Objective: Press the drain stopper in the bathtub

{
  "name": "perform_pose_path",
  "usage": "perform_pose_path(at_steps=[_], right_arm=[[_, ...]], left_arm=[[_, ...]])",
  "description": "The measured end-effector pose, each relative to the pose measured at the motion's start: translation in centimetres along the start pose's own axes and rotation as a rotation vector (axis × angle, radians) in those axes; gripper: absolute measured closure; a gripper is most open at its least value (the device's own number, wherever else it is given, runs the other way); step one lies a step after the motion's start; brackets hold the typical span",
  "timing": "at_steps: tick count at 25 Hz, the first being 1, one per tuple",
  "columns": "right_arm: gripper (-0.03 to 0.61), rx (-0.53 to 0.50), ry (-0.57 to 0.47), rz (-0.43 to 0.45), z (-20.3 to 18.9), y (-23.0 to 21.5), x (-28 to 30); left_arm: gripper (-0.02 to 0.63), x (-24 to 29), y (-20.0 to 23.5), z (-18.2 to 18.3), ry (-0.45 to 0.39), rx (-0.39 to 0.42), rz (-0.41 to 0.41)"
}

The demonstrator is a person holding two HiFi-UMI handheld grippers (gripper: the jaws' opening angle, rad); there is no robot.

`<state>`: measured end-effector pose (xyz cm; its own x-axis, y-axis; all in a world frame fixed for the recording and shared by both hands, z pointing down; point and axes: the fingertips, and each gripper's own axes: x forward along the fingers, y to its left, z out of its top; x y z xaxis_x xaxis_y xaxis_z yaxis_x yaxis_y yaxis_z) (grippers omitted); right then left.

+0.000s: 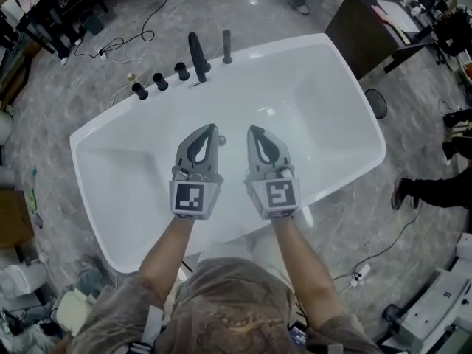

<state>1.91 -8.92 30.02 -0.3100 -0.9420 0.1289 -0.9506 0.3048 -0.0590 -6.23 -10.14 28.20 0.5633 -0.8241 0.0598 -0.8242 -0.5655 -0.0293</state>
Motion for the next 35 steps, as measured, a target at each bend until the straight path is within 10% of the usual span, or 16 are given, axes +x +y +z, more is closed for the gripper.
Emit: perform_pose_path(at_steps=[35], right_arm=[[0.578,0.037,-0.024,0.132,-22.5,-6.3,10.6]], left_arm=[[0.611,9.1,2.1,-24.1,0.021,0.032,0.101]])
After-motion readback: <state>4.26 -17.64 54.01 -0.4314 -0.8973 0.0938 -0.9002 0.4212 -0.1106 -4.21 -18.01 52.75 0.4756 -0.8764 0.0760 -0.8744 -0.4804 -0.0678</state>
